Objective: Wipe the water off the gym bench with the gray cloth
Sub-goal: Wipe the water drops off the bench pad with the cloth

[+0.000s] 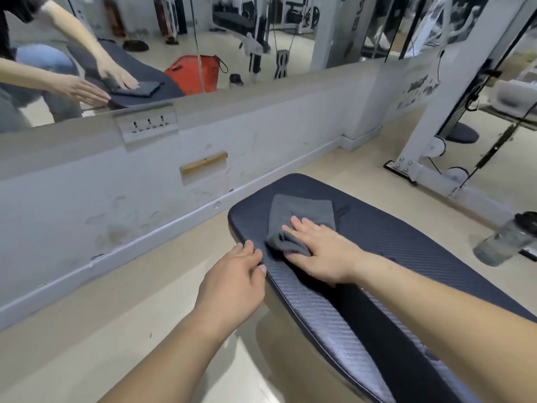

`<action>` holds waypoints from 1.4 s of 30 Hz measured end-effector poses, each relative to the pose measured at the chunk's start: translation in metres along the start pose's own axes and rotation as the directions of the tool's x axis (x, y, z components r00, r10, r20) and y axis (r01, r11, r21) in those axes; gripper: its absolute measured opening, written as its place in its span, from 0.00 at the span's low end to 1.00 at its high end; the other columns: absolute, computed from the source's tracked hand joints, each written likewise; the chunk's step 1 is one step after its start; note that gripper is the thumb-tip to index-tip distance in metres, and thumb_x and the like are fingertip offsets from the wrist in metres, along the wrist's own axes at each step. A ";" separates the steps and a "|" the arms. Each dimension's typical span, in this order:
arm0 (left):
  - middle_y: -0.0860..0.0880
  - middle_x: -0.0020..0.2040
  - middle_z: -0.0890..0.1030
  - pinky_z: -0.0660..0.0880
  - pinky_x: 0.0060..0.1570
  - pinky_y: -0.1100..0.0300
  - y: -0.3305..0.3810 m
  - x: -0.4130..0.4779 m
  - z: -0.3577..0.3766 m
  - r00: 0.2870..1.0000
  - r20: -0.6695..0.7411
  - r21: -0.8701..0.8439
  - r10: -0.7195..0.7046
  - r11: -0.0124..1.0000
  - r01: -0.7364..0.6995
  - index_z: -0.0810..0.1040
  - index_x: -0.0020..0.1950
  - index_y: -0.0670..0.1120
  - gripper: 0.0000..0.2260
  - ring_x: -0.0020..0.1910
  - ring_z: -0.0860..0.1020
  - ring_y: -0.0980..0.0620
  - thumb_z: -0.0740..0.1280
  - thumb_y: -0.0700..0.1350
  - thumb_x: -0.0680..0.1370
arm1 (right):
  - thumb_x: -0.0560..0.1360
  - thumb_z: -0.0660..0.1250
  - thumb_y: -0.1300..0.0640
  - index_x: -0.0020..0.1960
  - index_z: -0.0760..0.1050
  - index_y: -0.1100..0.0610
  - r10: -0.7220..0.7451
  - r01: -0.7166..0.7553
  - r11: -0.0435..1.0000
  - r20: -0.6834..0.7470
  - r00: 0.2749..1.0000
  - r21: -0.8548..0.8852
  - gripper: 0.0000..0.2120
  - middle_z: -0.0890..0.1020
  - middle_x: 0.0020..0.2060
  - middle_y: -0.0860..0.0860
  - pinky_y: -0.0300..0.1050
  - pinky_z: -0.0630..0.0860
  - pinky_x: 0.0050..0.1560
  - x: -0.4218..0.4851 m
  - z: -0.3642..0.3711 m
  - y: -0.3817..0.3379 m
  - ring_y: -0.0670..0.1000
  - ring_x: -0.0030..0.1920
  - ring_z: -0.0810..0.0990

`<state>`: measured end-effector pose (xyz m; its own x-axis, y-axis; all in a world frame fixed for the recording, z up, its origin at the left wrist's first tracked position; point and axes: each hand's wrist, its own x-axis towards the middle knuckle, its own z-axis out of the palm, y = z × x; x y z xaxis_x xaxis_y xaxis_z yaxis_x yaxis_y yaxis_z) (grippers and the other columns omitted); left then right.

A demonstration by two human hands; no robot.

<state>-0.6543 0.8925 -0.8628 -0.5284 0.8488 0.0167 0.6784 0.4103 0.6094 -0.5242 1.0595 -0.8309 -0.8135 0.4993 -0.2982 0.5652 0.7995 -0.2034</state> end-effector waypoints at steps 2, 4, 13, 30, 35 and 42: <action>0.57 0.78 0.69 0.62 0.73 0.62 -0.006 0.005 0.000 1.000 -0.015 -0.021 0.014 1.000 -0.015 0.79 0.70 0.54 0.16 0.79 0.61 0.60 0.63 0.48 0.82 | 0.83 0.53 0.38 0.84 0.48 0.47 0.066 -0.066 0.998 -0.029 0.997 -0.001 0.33 0.47 0.84 0.50 0.51 0.43 0.81 0.048 -0.007 0.004 0.51 0.83 0.44; 0.58 0.78 0.69 0.61 0.75 0.63 -0.011 0.006 0.001 1.000 -0.017 -0.056 0.025 0.998 -0.026 0.79 0.70 0.55 0.17 0.79 0.62 0.60 0.64 0.48 0.82 | 0.82 0.50 0.37 0.84 0.47 0.48 0.139 -0.140 0.990 -0.059 0.988 -0.001 0.33 0.47 0.84 0.52 0.55 0.44 0.81 0.089 -0.011 0.000 0.53 0.83 0.44; 0.56 0.72 0.77 0.62 0.68 0.72 -0.029 0.007 -0.007 0.990 -0.130 -0.201 -0.054 0.979 0.028 0.82 0.67 0.51 0.16 0.72 0.73 0.61 0.66 0.42 0.80 | 0.82 0.49 0.37 0.84 0.48 0.47 0.139 -0.142 0.990 -0.135 0.981 -0.014 0.33 0.48 0.84 0.51 0.54 0.43 0.81 0.099 0.002 -0.019 0.53 0.83 0.45; 0.52 0.84 0.56 0.62 0.76 0.56 -0.011 -0.005 -0.016 0.995 -0.056 -0.076 0.085 0.993 -0.089 0.62 0.81 0.52 0.32 0.81 0.58 0.51 0.68 0.45 0.78 | 0.83 0.51 0.39 0.83 0.49 0.44 0.172 -0.173 0.985 -0.157 0.973 0.009 0.31 0.47 0.84 0.51 0.52 0.41 0.81 0.027 0.025 -0.021 0.51 0.83 0.44; 0.57 0.84 0.40 0.51 0.81 0.51 -0.012 -0.010 -0.018 0.948 0.157 0.070 0.275 0.955 -0.289 0.51 0.83 0.58 0.43 0.82 0.38 0.54 0.70 0.58 0.73 | 0.83 0.54 0.41 0.83 0.50 0.41 -0.011 0.014 0.997 -0.044 0.999 0.072 0.30 0.45 0.84 0.46 0.47 0.38 0.81 -0.046 0.032 -0.031 0.46 0.83 0.40; 0.55 0.84 0.51 0.47 0.81 0.58 0.005 -0.025 0.013 0.810 0.393 0.102 0.435 0.855 -0.509 0.54 0.81 0.63 0.37 0.83 0.45 0.55 0.68 0.60 0.76 | 0.70 0.79 0.47 0.74 0.74 0.47 0.088 -0.155 0.685 0.130 0.988 0.712 0.34 0.71 0.76 0.39 0.41 0.59 0.78 -0.133 0.003 -0.001 0.36 0.75 0.66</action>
<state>-0.6308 0.8774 -0.8703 0.0676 0.9972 -0.0322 0.9007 -0.0471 0.4320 -0.4162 0.9913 -0.7934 -0.7361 0.5195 -0.4340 0.6105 0.2325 -0.7571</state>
